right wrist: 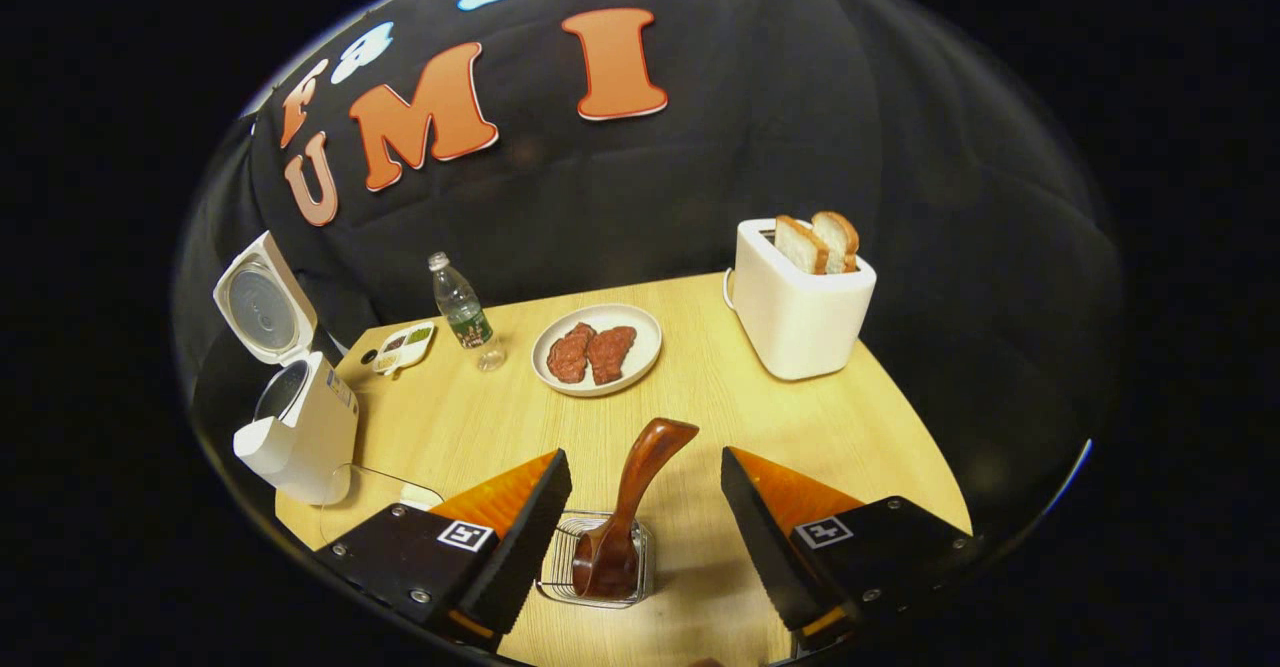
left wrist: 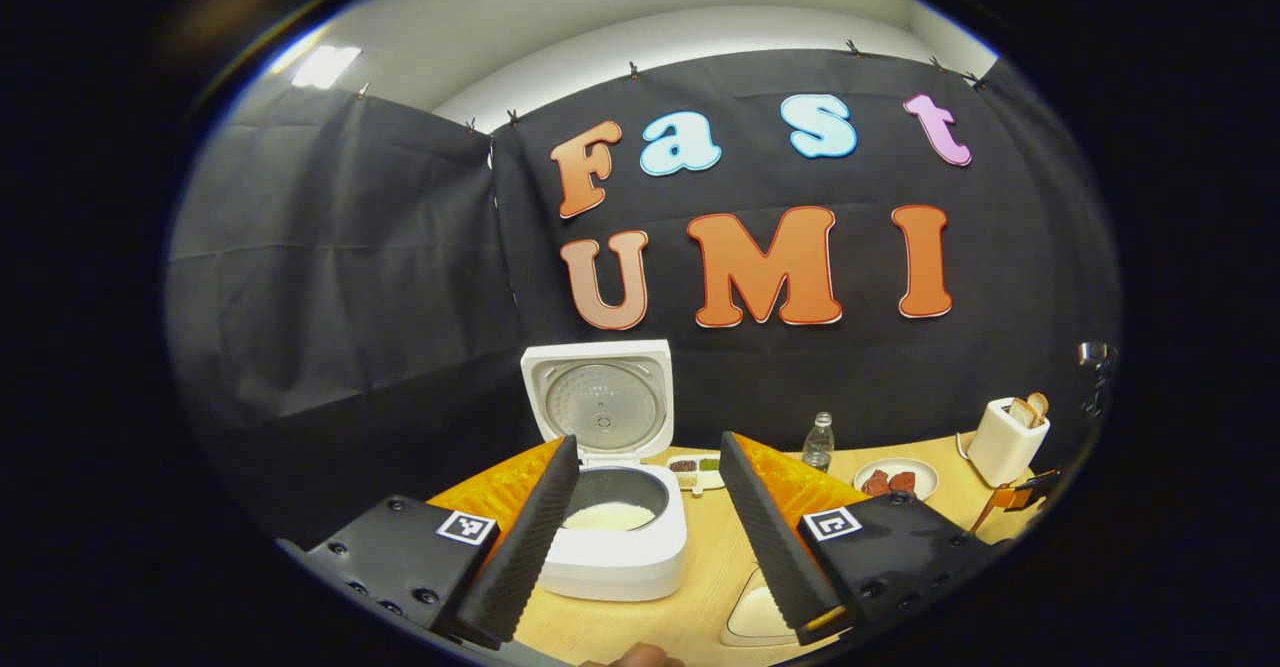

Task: Close the left gripper, press the button to open the rice cooker; take a wooden spoon from the chopstick holder with the right hand, scoop a spoonful of rice and pour it into the rice cooker, then put the wooden spoon back into the chopstick holder.

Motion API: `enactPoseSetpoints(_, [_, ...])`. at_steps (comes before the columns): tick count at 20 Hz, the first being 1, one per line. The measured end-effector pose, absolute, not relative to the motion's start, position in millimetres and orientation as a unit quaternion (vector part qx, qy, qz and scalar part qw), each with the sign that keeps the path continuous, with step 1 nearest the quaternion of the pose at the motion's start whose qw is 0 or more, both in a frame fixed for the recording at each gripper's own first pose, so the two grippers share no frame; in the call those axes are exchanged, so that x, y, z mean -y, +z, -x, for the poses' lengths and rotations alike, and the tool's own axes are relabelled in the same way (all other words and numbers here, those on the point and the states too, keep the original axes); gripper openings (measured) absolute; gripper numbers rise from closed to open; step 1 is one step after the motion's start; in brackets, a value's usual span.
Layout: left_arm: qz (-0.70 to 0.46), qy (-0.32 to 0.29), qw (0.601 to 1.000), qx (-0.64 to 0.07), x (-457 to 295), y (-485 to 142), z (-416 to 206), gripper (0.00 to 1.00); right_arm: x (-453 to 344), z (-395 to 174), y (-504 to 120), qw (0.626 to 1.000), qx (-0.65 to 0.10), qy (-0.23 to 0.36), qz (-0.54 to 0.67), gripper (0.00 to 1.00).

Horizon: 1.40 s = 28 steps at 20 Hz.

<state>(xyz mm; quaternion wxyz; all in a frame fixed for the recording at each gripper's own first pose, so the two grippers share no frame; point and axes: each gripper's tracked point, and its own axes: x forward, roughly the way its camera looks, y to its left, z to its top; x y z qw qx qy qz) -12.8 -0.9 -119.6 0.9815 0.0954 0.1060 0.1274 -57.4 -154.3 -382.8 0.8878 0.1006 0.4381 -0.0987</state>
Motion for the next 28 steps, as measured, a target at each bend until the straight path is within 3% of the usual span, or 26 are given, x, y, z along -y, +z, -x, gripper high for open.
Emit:
enactPoseSetpoints(4, [-0.104, 0.138, 0.978, -0.116, 4, -125, 19, 0.96, 151, 49, -413, 0.866, -0.476, -0.096, -0.122, 0.92])
enactPoseSetpoints(5, [-0.105, 0.14, 0.978, -0.118, 5, -126, 21, 0.89, 148, 46, -420, 0.859, -0.484, -0.096, -0.133, 0.86])
enactPoseSetpoints(6, [-0.106, 0.141, 0.977, -0.118, 7, -128, 25, 0.89, 146, 45, -427, 0.853, -0.493, -0.097, -0.144, 0.83])
enactPoseSetpoints(8, [-0.105, 0.146, 0.976, -0.122, 10, -129, 30, 0.9, 144, 44, -438, 0.841, -0.504, -0.104, -0.165, 0.71])
enactPoseSetpoints(9, [-0.105, 0.147, 0.976, -0.123, 11, -129, 31, 0.93, 144, 43, -440, 0.839, -0.505, -0.11, -0.171, 0.58])
enactPoseSetpoints(10, [-0.106, 0.149, 0.975, -0.124, 12, -129, 31, 0.97, 143, 42, -443, 0.837, -0.506, -0.112, -0.174, 0.56])
enactPoseSetpoints(11, [-0.106, 0.149, 0.975, -0.124, 12, -130, 32, 1.0, 141, 42, -446, 0.835, -0.508, -0.113, -0.177, 0.42])
enactPoseSetpoints(12, [-0.107, 0.149, 0.975, -0.125, 13, -130, 32, 1.0, 137, 46, -447, 0.831, -0.512, -0.111, -0.187, 0.41])
enactPoseSetpoints(13, [-0.107, 0.148, 0.975, -0.126, 14, -132, 33, 1.0, 135, 45, -448, 0.829, -0.511, -0.112, -0.2, 0.31])
enactPoseSetpoints(15, [-0.109, 0.148, 0.975, -0.127, 14, -135, 31, 1.0, 132, 46, -443, 0.826, -0.508, -0.112, -0.218, 0.23])
enactPoseSetpoints(18, [-0.102, 0.144, 0.977, -0.124, 15, -137, 28, 0.96, 135, 59, -431, 0.828, -0.491, -0.129, -0.236, 0.19])
enactPoseSetpoints(19, [-0.098, 0.142, 0.977, -0.123, 14, -139, 26, 1.0, 134, 59, -429, 0.832, -0.481, -0.133, -0.241, 0.19])
enactPoseSetpoints(20, [-0.095, 0.138, 0.978, -0.123, 14, -139, 24, 0.96, 134, 64, -426, 0.836, -0.472, -0.136, -0.244, 0.19])
enactPoseSetpoints(21, [-0.094, 0.136, 0.979, -0.121, 13, -140, 23, 0.96, 135, 69, -422, 0.839, -0.462, -0.144, -0.248, 0.14])
enactPoseSetpoints(22, [-0.092, 0.131, 0.98, -0.121, 12, -141, 19, 1.0, 135, 72, -419, 0.84, -0.455, -0.148, -0.256, 0.17])
enactPoseSetpoints(23, [-0.091, 0.126, 0.98, -0.121, 12, -143, 18, 0.96, 134, 76, -415, 0.841, -0.448, -0.155, -0.261, 0.16])
enactPoseSetpoints(28, [-0.085, 0.101, 0.984, -0.118, 1, -144, 7, 0.96, 136, 83, -388, 0.863, -0.391, -0.186, -0.258, 0.15])
